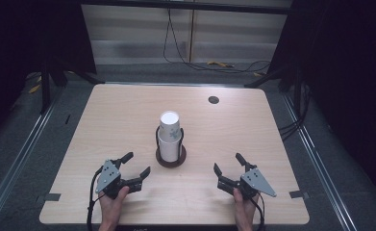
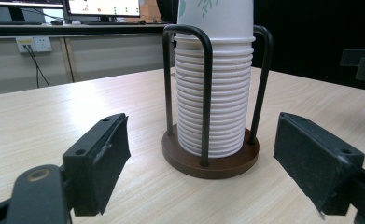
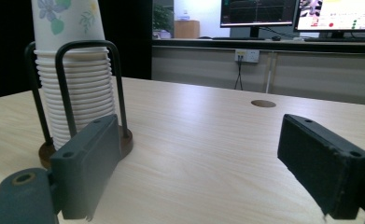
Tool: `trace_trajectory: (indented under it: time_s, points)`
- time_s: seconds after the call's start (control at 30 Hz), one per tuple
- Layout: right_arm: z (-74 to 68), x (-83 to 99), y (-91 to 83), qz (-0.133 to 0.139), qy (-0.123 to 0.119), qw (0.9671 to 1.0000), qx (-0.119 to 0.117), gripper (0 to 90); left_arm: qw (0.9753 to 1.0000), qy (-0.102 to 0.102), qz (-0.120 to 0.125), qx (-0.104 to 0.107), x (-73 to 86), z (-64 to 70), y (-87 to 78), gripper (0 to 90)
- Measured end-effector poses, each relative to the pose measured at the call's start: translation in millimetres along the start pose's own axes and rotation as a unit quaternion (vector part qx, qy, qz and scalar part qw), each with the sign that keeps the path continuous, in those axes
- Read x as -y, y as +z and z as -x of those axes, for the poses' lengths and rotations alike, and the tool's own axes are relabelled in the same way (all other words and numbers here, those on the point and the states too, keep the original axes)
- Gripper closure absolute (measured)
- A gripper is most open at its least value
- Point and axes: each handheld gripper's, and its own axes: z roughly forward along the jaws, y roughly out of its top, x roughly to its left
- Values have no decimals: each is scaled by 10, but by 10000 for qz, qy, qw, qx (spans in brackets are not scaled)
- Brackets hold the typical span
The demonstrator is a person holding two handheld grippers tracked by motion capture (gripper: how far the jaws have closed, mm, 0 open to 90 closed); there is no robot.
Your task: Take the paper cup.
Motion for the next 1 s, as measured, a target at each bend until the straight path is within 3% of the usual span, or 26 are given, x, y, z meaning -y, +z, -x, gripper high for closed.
trace_trajectory:
  time_s: [0.13,0.27,0.43,0.57,0.87,1.0]
  points:
    - [7,0,-3,0,0,9999,-100,128,10000,-14,4,13,0,-1,0,180]
    - [40,-11,29,-128,145,9997,-148,130,10000,11,10,26,1,4,-2,180]
    - [35,-17,48,-226,85,9995,-216,131,10000,1,19,40,0,0,0,180]
    - [34,-27,66,-353,121,9986,-386,133,10000,32,6,32,0,0,-3,180]
    - [-14,-96,100,-315,125,9962,-800,133,9999,-35,15,131,2,4,-11,181]
    - [-30,-120,133,-294,115,9956,-882,133,9999,-35,20,131,2,5,-12,181]
